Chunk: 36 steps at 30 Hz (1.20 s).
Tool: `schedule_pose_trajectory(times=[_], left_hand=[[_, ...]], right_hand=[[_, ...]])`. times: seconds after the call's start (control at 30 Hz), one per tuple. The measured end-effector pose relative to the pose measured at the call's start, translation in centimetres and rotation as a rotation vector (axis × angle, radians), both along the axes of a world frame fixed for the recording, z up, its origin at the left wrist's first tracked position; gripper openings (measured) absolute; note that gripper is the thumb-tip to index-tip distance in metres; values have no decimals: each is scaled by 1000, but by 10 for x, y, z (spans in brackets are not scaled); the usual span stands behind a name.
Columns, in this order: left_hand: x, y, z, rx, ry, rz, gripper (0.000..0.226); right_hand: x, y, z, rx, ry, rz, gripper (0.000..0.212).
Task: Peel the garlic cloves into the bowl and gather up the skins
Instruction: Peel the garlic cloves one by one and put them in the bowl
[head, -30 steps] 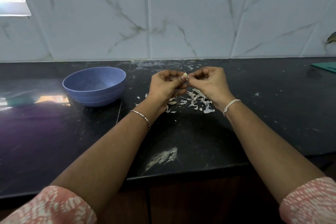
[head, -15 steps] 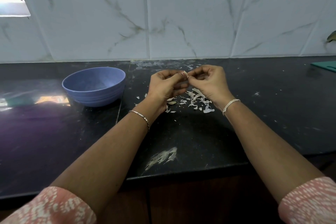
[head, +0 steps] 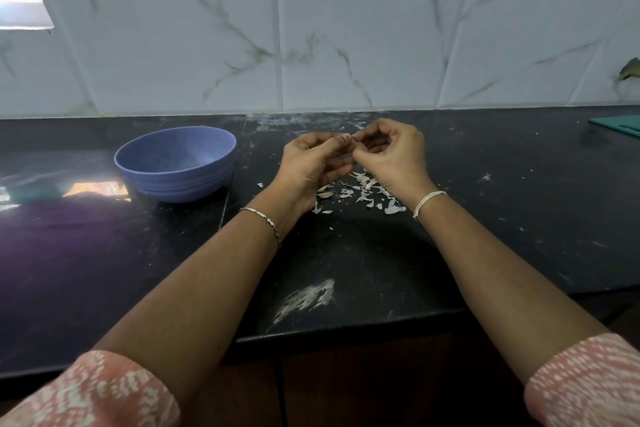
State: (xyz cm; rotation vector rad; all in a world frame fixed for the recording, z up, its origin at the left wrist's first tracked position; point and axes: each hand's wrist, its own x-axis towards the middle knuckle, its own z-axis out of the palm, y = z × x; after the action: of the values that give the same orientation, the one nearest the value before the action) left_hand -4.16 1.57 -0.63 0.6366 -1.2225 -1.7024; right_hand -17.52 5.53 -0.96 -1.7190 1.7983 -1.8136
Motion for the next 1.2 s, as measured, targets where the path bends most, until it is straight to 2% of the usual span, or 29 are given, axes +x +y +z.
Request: schedule_pose_trajectory(times=[0.2, 0.5, 0.9, 1.07, 1.2], left_hand=[[1, 0, 1, 30, 3, -33, 10], [3, -2, 0, 21, -61, -57, 8], [3, -1, 1, 45, -25, -70, 5], [1, -1, 2, 24, -54, -8, 7], [0, -1, 1, -52, -112, 63, 7]], right_hand=[[-1, 1, -1, -4, -15, 31, 12], [-3, 5, 1, 85, -239, 142, 12], [-1, 8, 7, 137, -477, 211, 10], [-2, 7, 5, 134, -467, 226, 7], [-2, 6, 2, 112, -332, 191, 10]])
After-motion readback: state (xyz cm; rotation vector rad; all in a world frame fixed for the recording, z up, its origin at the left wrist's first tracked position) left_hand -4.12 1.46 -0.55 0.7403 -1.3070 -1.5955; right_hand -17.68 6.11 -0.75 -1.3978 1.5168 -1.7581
